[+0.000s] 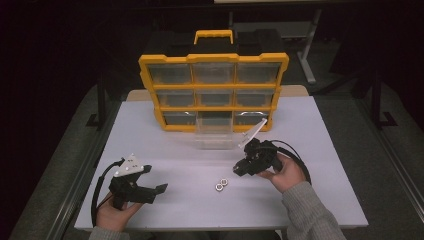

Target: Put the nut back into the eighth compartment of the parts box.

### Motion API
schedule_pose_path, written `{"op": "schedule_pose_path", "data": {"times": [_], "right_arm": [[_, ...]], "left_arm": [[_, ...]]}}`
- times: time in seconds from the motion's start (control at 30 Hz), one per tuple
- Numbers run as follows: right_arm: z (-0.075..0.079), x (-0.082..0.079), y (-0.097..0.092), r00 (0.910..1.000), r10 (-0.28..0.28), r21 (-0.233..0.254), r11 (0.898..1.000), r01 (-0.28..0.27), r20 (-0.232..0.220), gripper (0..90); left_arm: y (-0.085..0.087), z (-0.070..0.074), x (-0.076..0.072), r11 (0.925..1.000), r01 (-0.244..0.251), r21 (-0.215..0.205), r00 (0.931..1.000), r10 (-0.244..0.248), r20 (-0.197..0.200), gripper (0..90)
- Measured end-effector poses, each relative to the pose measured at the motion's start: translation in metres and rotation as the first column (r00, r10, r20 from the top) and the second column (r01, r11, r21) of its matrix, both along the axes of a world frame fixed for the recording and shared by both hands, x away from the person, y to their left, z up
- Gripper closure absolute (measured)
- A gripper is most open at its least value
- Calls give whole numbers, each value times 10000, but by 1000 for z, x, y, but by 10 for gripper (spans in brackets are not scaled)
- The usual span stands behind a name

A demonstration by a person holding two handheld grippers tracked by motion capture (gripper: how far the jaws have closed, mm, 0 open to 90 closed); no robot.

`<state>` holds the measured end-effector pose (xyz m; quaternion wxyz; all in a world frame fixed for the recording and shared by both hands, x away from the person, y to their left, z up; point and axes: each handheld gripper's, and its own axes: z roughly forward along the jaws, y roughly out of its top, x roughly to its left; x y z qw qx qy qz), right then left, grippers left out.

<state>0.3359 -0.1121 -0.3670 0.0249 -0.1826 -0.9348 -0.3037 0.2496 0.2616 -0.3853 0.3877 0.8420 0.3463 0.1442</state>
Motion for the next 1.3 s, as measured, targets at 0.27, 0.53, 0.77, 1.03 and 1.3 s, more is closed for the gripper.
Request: {"op": "schedule_pose_path", "data": {"times": [0.27,0.53,0.77,1.03,1.3], "right_arm": [[14,15,-1,9999,-137,-1,9999,137,-6,691],[30,30,1,9997,-220,32,9998,219,44,691],[45,40,2,9997,-244,137,9996,243,80,691],[62,53,4,9991,-293,127,9995,289,305,692],[74,63,7,9985,-424,258,9988,415,342,692]], "left_arm": [[-1,-1,0,9998,-73,-186,10000,74,45,157],[0,1,0,9999,-57,-144,10000,58,38,157],[1,2,0,10000,-27,-45,10000,27,50,157],[0,3,0,9999,-72,-103,10000,73,43,155],[0,3,0,10000,26,56,10000,-27,86,155]]}}
